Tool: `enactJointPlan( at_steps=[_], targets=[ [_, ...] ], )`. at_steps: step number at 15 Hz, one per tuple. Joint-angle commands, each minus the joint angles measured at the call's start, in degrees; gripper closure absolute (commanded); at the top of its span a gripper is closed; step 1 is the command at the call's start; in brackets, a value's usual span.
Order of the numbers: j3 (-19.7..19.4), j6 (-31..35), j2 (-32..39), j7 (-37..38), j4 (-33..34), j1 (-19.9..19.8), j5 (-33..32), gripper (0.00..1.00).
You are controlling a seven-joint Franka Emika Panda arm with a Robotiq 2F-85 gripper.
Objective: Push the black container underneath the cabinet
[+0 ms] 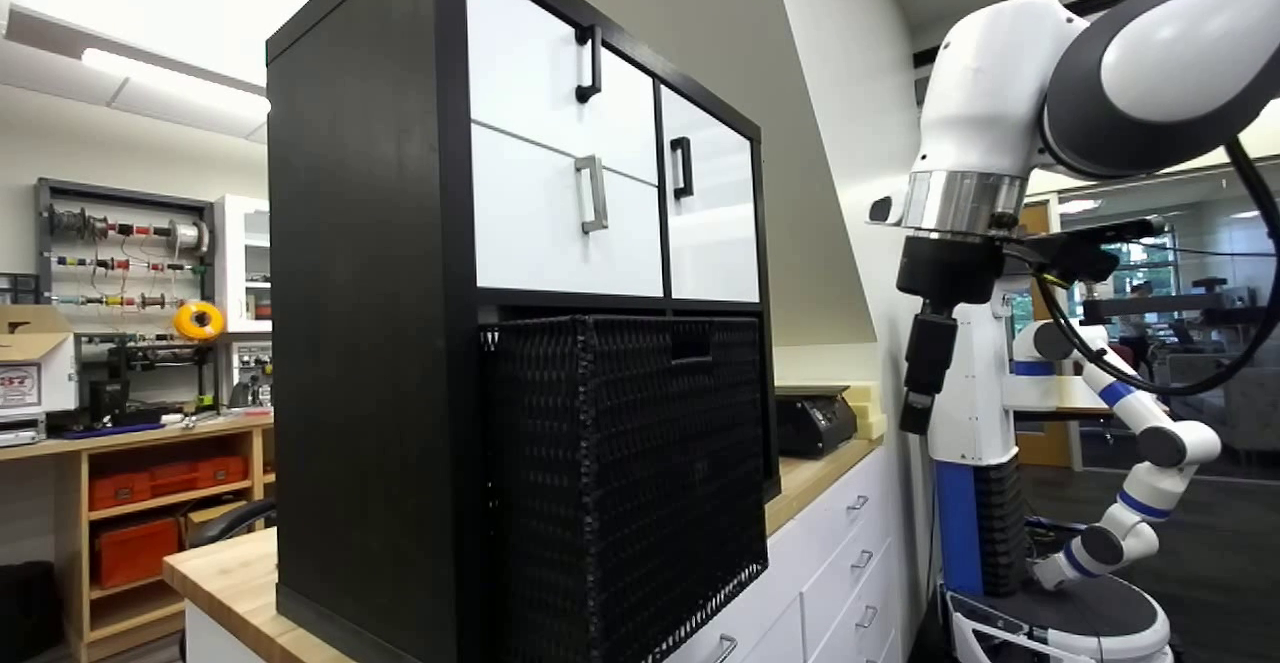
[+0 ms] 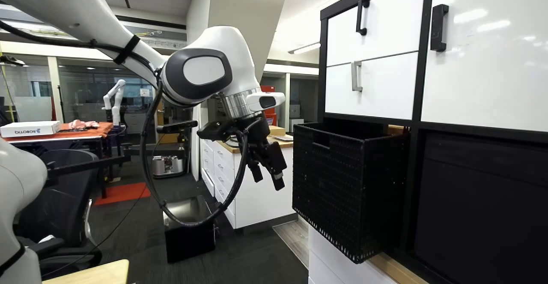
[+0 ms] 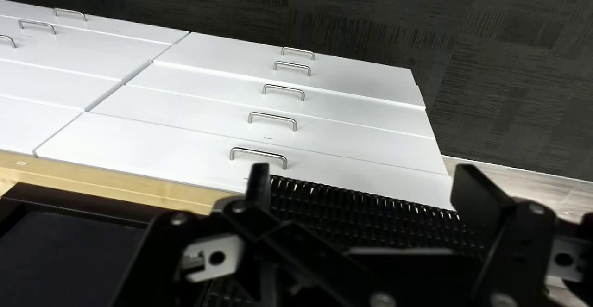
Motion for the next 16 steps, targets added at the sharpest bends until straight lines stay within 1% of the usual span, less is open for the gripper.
enactJointPlan(
  at_steps=[1,8,10,13,16],
  targets=[
    [0.0,-0.1,0.3,-0.1,0.3,0.0,0.0,0.0],
    [0.0,-0.1,0.3,-0.1,0.5,0.0,0.0,0.0],
    [0.7,1.0,1.0,1.5,-0.3,-0.4,-0.4,0.0],
    [1.5,5.3,4.4,3.7,-0.1,-1.1,-1.5,0.0],
    [2.5,13.1,9.5,6.2,0.8,-1.9,-3.5,0.0]
  ],
)
